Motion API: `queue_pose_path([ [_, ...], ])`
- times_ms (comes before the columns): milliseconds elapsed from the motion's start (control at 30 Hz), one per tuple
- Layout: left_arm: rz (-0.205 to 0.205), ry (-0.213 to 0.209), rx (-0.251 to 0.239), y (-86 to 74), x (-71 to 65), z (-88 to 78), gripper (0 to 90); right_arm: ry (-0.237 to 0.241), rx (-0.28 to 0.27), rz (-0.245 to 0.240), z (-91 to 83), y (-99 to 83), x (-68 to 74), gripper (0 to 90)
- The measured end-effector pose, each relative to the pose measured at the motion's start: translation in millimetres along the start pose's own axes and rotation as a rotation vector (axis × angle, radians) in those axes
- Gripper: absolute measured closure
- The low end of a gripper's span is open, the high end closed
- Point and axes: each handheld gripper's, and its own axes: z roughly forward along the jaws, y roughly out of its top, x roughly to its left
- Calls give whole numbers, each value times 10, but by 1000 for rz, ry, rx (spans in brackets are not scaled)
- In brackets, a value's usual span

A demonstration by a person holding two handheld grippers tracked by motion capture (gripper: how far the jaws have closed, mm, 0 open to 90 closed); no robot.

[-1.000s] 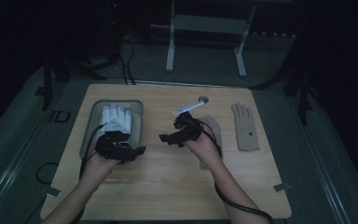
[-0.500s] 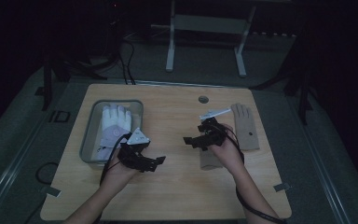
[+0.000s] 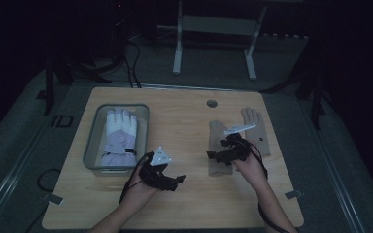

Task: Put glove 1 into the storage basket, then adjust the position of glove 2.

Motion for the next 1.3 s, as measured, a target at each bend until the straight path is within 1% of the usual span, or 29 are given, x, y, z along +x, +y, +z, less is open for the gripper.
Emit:
queue_pose_path([
  [67, 0, -6, 16, -70, -38, 76, 149, 0, -7, 13, -15, -54, -47, 139],
  [133, -5, 1, 16, -119, -55, 121, 145, -14, -19, 23, -39, -103, -98, 140],
  [167, -6, 2, 10, -145, -61, 133, 145, -23, -29, 32, -54, -126, -121, 139],
  [233, -17, 24, -7, -198, -68, 152, 137, -27, -42, 51, -80, -164, -173, 138],
  [267, -22, 26, -8, -206, -68, 156, 108, -41, -42, 56, -96, -189, -212, 138],
  [300, -31, 22, -6, -220, -59, 167, 93, -43, -42, 58, -100, -197, -224, 136],
  [333, -45, 12, -11, -241, -50, 183, 72, -49, -39, 67, -105, -214, -245, 136],
  [367, -51, 12, -14, -256, -53, 196, 53, -47, -28, 87, -111, -229, -274, 134],
  [400, -46, 22, -12, -270, -60, 204, 18, -32, -35, 91, -113, -245, -290, 124],
  [433, -43, 27, -17, -283, -68, 206, 18, -44, -35, 87, -106, -258, -294, 111],
  [467, -43, 27, -17, -283, -68, 206, 18, -44, -35, 87, -106, -258, -294, 111],
  [500, -37, 35, -16, -311, -90, 224, 18, -69, -31, 81, -97, -267, -292, 111],
  [533, -36, 35, -17, -328, -99, 232, 18, -94, -19, 73, -58, -293, -297, 110],
  [567, -35, 27, -25, -341, -101, 234, 18, -118, -18, 74, -37, -303, -303, 115],
  [600, -37, 16, -33, -360, -109, 241, 18, -125, -11, 64, -22, -311, -311, 147],
  [633, -31, 13, -30, -371, -113, 248, 18, -142, -10, 39, 0, -325, -321, 151],
  [667, -31, 2, -38, -383, -119, 254, 18, -156, -17, 33, 18, -332, -328, 177],
  [700, -28, 1, -38, -393, -121, 256, 18, -156, -20, 35, 33, -337, -341, 226],
  [767, -24, 2, -50, -412, -123, 255, 18, -171, -29, 36, 72, -343, -375, 250],
  [800, -25, 7, -57, -424, -118, 253, 18, -173, -25, 30, 90, -345, -388, 281],
  [867, -25, 20, -83, -445, -113, 245, 18, -179, -21, 30, 158, -351, -416, 293],
  [900, -22, 33, -92, -453, -112, 241, 18, -184, -18, 20, 189, -350, -422, 310],
  [933, -17, 41, -101, -461, -110, 236, 18, -191, -12, 11, 221, -348, -427, 311],
  [967, -17, 50, -115, -469, -112, 232, 18, -207, -9, 10, 255, -342, -431, 311],
  [1033, -9, 57, -123, -475, -106, 229, 18, -208, 2, 6, 322, -330, -442, 305],
  [1067, -7, 59, -117, -477, -99, 231, 18, -213, 3, 8, 351, -322, -443, 305],
  [1133, -15, 54, -126, -490, -96, 234, 18, -212, 5, 4, 400, -307, -453, 298],
  [1233, -2, 51, -127, -500, -105, 233, 18, -228, 1, -9, 445, -286, -454, 291],
  [1300, 7, 55, -127, -508, -114, 234, 18, -233, 9, -18, 470, -278, -456, 281],
])
